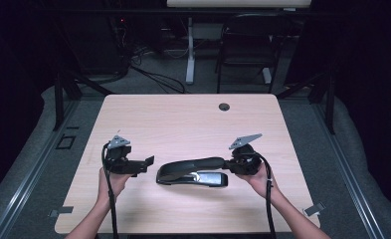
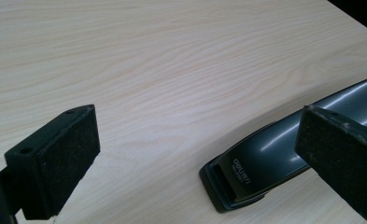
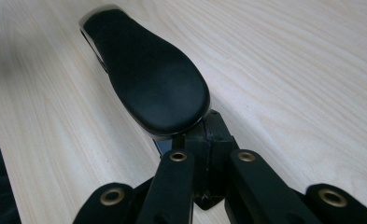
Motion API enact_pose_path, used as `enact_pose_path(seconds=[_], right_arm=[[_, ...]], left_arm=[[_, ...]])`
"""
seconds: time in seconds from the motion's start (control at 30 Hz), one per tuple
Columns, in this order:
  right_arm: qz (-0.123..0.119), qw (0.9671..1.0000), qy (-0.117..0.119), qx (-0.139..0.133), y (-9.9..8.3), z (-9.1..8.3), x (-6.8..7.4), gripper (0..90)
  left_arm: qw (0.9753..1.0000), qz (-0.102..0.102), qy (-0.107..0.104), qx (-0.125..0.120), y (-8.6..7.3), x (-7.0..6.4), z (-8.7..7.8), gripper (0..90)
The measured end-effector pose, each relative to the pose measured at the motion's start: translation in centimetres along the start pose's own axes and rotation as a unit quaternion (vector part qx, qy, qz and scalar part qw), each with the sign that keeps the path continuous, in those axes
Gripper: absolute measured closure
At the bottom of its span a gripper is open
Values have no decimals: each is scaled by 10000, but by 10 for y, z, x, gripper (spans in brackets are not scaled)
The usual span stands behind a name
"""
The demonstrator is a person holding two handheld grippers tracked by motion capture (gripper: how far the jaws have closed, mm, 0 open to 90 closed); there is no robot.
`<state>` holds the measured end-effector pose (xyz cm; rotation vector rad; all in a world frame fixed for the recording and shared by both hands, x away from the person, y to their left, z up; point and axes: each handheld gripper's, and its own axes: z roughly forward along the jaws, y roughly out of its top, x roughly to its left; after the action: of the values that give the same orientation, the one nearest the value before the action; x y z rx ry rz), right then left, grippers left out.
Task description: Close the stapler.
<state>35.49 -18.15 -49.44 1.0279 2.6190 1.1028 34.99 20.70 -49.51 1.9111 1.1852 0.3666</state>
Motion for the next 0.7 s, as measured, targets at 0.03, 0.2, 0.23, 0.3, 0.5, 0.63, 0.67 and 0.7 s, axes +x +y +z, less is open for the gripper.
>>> enact_pose_path(seconds=[0.03,0.2,0.23,0.3,0.5,0.63,0.67,0.7], right_arm=[[1,10000,-7,26,0,0,0,900],[3,9999,-34,164,-3,4,-2,900],[21,9998,-46,183,-3,5,-2,900],[43,9996,-76,287,-4,7,-4,900],[188,9981,-155,570,-7,13,-10,900],[91,9973,-289,663,-7,14,-11,900],[-37,9968,-367,703,-6,13,-10,900],[-16,9970,-394,661,-5,11,-10,900]], left_arm=[[10000,-12,6,1,0,0,0,4],[10000,23,12,57,0,2,2,3],[10000,14,-5,69,0,2,2,3],[10000,13,-10,83,0,2,3,3],[9999,26,9,102,-1,2,5,3],[9999,20,-22,125,0,3,4,3],[9999,35,-23,139,0,3,5,3],[9999,24,-23,139,-1,3,5,3]])
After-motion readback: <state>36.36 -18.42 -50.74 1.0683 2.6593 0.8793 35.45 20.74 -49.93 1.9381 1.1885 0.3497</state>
